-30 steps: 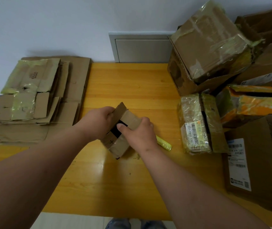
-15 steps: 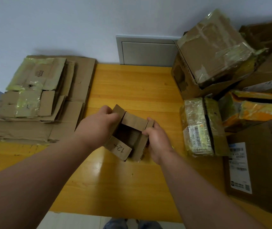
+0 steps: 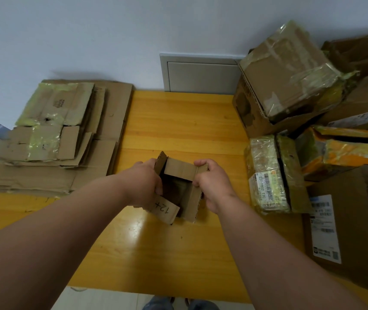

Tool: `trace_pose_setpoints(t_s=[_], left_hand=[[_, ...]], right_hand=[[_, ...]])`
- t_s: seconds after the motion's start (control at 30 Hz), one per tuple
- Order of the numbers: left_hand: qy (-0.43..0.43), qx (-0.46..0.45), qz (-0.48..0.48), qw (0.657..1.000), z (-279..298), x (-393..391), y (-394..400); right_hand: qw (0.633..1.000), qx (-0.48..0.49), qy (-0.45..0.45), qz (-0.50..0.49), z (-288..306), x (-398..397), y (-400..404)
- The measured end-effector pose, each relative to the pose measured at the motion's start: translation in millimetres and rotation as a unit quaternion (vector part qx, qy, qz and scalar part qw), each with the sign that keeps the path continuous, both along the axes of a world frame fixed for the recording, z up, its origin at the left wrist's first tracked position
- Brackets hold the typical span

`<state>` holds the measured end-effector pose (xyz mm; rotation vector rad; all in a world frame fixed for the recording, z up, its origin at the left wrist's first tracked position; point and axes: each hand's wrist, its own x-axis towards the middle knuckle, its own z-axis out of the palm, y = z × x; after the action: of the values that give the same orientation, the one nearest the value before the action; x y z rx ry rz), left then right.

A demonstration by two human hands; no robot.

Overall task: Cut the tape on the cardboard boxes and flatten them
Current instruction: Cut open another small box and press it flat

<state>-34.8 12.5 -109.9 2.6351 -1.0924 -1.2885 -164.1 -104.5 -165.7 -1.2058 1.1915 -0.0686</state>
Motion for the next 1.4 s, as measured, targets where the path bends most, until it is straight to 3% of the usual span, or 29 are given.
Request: trace_pose_setpoints(t_s=[0.1, 0.23, 0.4, 0.57, 0.77, 1.0, 1.4], left_hand=[[-0.004, -0.004, -0.042, 0.999, 2, 9, 3], [-0.045, 0.003, -0.084, 0.995, 0, 15, 10], [-0.112, -0.040, -0.056, 0.991, -11, 13, 14], [-0.058, -0.062, -0.013, 0.996, -15, 17, 16], [0.083, -0.077, 0.033, 0.993, -2, 29, 20], [0.132, -0.102, 0.080, 0.983, 1, 36, 20], [0.174, -0.112, 0.127, 0.970, 1, 43, 26]], right_hand=[[0.990, -0.103, 0.050, 0.085, 3, -1, -5], [0.928, -0.260, 0.131, 0.234, 10, 2, -7], [0.883, -0.345, 0.122, 0.295, 20, 8, 1], [0.840, -0.382, 0.158, 0.351, 21, 18, 3], [0.878, -0.354, 0.134, 0.292, 23, 25, -5], [0.946, -0.248, 0.095, 0.184, 19, 23, -12], [0.952, -0.282, 0.043, 0.114, 26, 31, -10]])
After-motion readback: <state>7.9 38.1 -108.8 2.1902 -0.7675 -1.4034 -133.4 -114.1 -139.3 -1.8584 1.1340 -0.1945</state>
